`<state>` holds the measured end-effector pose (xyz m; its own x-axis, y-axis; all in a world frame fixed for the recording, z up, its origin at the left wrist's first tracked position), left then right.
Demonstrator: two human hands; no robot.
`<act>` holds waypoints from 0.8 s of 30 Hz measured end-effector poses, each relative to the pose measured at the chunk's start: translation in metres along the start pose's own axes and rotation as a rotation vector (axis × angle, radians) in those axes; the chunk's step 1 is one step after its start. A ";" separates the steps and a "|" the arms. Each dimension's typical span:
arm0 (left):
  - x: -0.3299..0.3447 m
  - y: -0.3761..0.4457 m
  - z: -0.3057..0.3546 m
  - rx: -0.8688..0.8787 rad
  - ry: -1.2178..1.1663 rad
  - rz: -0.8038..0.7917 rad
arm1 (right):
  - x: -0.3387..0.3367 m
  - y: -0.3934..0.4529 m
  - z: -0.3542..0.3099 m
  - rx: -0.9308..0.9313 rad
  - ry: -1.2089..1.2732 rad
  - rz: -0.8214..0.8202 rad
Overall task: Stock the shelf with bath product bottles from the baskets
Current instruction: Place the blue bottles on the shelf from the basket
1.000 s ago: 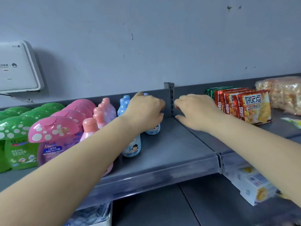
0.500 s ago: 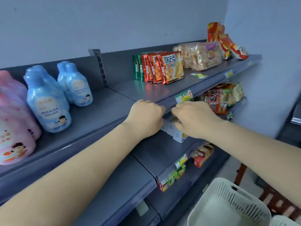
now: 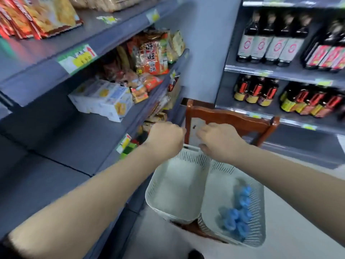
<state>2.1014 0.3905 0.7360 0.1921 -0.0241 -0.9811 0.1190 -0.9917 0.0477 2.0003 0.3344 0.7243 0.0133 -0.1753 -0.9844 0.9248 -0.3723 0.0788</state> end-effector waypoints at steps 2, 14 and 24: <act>0.027 0.011 0.039 0.065 -0.077 -0.058 | 0.035 -0.030 0.017 0.083 0.054 -0.110; 0.238 0.017 0.208 0.185 -0.435 -0.641 | 0.257 -0.210 0.063 0.651 0.517 -0.544; 0.391 0.032 0.289 0.120 -0.590 -0.753 | 0.422 -0.246 0.055 0.868 0.768 -0.599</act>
<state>1.8992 0.3128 0.2993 -0.4184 0.5965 -0.6850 -0.0953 -0.7788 -0.6200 1.7579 0.3014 0.2979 0.1666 0.6771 -0.7168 0.3207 -0.7246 -0.6100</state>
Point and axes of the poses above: each hand's wrist, its own y-axis towards the middle knuckle, its own x-axis out of the palm, z = x × y, the point moved 5 cm from there along y, towards the middle knuckle, and after that the axes turned 3 degrees about -x, right-handed, at the moved point
